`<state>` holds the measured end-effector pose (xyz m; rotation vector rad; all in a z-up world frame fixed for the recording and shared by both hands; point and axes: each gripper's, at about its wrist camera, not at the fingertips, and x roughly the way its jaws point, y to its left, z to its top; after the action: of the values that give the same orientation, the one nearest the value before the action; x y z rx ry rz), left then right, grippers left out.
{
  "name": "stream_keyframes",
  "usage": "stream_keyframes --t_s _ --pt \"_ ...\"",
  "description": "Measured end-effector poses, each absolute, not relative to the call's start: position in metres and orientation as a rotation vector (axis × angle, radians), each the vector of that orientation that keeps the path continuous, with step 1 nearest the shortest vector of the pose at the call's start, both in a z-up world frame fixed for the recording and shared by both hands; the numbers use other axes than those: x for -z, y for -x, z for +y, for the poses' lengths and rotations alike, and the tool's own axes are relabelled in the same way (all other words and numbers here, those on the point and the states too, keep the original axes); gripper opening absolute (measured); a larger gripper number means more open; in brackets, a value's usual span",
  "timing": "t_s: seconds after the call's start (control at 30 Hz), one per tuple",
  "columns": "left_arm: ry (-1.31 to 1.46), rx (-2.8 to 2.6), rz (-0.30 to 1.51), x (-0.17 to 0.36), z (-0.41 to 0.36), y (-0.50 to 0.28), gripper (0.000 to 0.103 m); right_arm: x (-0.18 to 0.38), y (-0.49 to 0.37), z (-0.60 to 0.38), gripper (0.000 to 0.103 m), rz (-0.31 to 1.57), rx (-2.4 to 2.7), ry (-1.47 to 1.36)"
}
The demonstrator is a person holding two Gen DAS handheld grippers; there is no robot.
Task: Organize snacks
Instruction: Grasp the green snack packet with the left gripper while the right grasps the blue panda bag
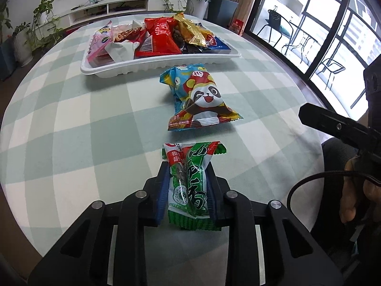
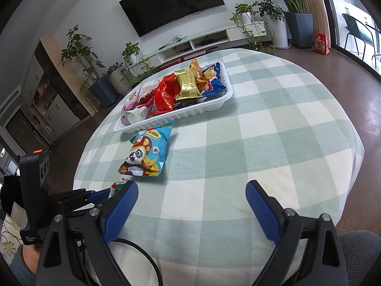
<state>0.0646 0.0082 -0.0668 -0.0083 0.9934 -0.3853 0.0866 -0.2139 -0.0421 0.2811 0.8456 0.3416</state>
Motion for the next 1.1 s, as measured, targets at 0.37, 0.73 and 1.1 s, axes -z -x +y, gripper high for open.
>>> stream_keyframes --t_s 0.37,0.73,1.1 --pt "0.131 0.382 0.949 0.053 0.050 -0.035 0.026 0.036 -0.131 -0.152 0.094 0.906 -0.396 -0.175" --pt "0.184 0.366 0.923 0.053 0.067 -0.033 0.026 0.065 -0.175 -0.103 0.084 1.024 -0.348 -0.067" --pt "0.201 0.360 0.920 0.055 0.071 -0.032 0.026 0.074 -0.165 -0.109 0.050 1.009 -0.354 -0.037"
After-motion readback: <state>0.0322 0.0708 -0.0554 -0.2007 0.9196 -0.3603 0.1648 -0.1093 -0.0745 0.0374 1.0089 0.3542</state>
